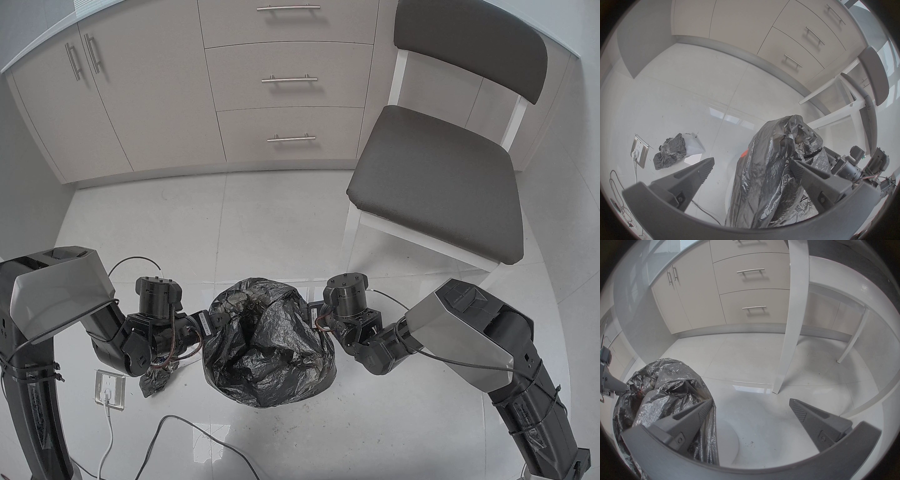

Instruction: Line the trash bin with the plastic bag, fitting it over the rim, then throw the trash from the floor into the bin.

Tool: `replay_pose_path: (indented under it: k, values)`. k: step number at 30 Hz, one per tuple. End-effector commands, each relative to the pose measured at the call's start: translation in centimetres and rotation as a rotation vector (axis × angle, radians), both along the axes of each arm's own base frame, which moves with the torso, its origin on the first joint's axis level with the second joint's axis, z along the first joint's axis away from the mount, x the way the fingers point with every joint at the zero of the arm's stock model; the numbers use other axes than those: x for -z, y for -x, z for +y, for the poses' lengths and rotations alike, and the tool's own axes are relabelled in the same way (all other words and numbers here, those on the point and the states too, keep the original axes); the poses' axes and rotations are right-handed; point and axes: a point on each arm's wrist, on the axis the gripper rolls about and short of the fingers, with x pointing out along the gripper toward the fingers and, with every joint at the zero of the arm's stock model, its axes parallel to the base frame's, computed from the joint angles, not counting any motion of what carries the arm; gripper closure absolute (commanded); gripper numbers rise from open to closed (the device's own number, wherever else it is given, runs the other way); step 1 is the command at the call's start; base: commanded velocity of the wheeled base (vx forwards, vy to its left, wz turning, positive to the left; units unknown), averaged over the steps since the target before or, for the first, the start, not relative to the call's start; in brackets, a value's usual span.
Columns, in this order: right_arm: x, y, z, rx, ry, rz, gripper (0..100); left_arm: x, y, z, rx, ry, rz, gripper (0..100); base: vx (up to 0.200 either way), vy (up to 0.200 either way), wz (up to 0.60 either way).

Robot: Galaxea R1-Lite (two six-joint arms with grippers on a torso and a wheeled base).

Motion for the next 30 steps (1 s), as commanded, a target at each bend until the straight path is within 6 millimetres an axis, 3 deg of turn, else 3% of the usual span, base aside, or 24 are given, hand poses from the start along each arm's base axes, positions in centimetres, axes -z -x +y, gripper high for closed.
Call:
replay_pose_path:
  k: [1, 6, 20, 30]
  values:
    - [0.0, 0.0, 0.1, -0.002, -0.001, -0.002, 0, -0.4, 0.0, 0.5, -0.017, 0.002, -0.011, 0, 0.000, 0.000, 0.00]
    - [0.1, 0.0, -0.1, 0.003, -0.002, -0.001, 0, -0.8, 0.2, 1.1, -0.062, -0.031, -0.020, 0, 0.000, 0.000, 0.00]
    - [0.3, 0.1, 0.1, 0.000, 0.000, 0.003, 0, 1.2, 0.4, 2.0, -0.092, -0.139, 0.023, 0, 0.000, 0.000, 0.00]
    - [0.6, 0.1, 0.1, -0.001, 0.002, 0.007, 0, 1.4, 0.4, 2.4, -0.120, -0.169, 0.023, 0, 0.000, 0.000, 0.00]
